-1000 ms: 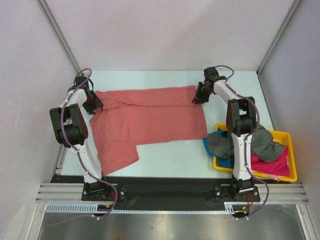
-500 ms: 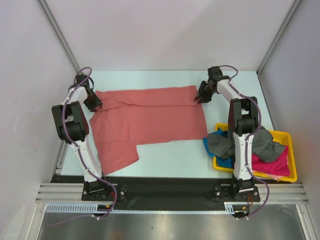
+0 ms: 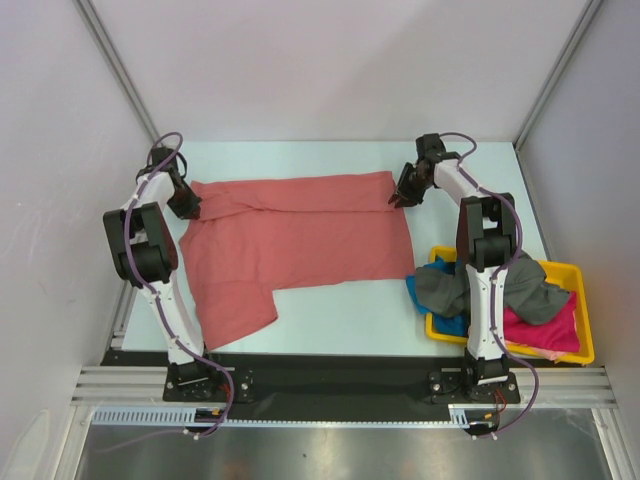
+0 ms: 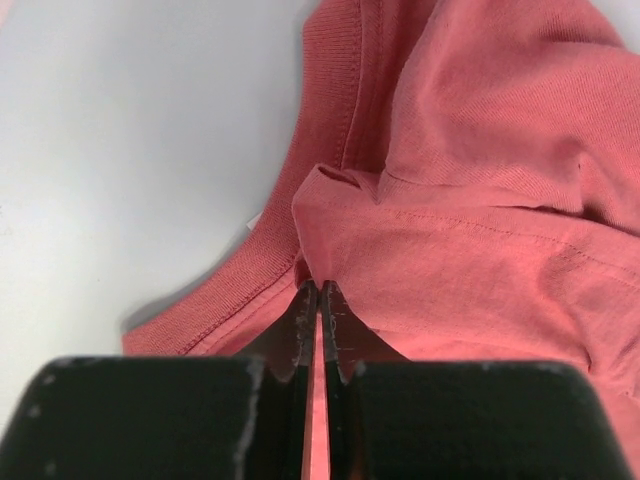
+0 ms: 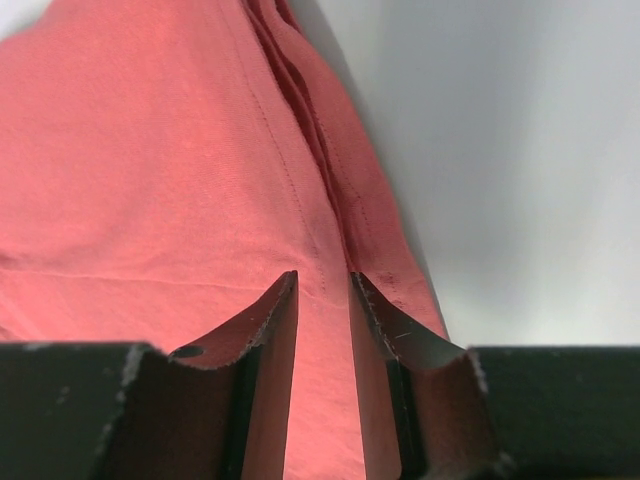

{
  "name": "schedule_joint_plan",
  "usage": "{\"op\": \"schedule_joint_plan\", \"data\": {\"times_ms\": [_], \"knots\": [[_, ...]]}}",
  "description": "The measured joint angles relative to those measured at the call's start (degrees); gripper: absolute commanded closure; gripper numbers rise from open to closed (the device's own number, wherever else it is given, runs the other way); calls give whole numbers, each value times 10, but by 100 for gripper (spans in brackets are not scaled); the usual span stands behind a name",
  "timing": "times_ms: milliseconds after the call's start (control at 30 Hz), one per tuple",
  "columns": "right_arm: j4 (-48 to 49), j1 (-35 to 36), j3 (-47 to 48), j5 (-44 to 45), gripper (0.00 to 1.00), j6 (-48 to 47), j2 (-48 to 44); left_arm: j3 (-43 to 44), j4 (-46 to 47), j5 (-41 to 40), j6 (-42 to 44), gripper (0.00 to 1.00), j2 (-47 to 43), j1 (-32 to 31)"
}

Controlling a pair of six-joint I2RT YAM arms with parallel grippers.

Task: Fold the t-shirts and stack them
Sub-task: Fold the tshirt

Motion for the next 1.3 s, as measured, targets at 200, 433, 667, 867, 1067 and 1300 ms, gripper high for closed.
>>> {"op": "schedule_joint_plan", "data": {"times_ms": [200,433,667,867,1067,1300], "knots": [[-2,0,-3,0,67,0,0,0,0,4,0,97,0,0],[-2,-2,-5,3,68,0,0,0,0,4,0,97,-1,0],[1,-3,-23,4,69,0,-1,0,0,5,0,97,-4,0],[4,-3,-24,3,76,1,-1,0,0,4,0,98,-4,0],[5,-4,-24,0,93,7,-1,0,-1,4,1,100,-6,0],[-9,-7,-7,6,100,8,-1,0,-12,4,1,100,-12,-1]]}}
